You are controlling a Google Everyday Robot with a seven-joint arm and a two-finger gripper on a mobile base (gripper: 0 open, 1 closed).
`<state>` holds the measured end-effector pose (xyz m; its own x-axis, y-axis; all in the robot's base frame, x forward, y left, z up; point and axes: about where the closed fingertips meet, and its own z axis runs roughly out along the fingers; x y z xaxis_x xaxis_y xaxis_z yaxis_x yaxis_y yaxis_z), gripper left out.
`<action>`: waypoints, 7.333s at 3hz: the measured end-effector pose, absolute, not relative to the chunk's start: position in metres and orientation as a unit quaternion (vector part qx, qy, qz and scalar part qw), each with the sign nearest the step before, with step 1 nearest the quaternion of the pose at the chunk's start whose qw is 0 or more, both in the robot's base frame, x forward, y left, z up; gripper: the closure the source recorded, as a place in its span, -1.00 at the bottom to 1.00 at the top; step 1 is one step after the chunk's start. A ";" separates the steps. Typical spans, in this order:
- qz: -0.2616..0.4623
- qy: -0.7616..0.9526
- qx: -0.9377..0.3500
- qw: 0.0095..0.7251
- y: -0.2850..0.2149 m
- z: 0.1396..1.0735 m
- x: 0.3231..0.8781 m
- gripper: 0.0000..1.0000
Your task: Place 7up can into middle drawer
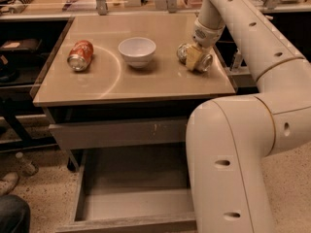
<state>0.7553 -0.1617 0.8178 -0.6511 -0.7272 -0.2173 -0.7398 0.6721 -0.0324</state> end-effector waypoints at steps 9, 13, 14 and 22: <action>0.055 0.945 -0.307 0.099 -0.203 0.844 0.595 1.00; 0.061 0.957 -0.284 0.027 -0.195 0.830 0.446 1.00; 0.076 0.954 -0.290 0.011 -0.175 0.796 0.434 1.00; 0.227 0.965 -0.131 -0.012 -0.096 0.596 0.428 1.00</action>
Offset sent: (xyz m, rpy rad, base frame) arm 0.0000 0.0000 0.0000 0.0000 0.0000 0.0000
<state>0.4282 -0.0961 0.5958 -0.9652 -0.2590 -0.0360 -0.2478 0.8621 0.4420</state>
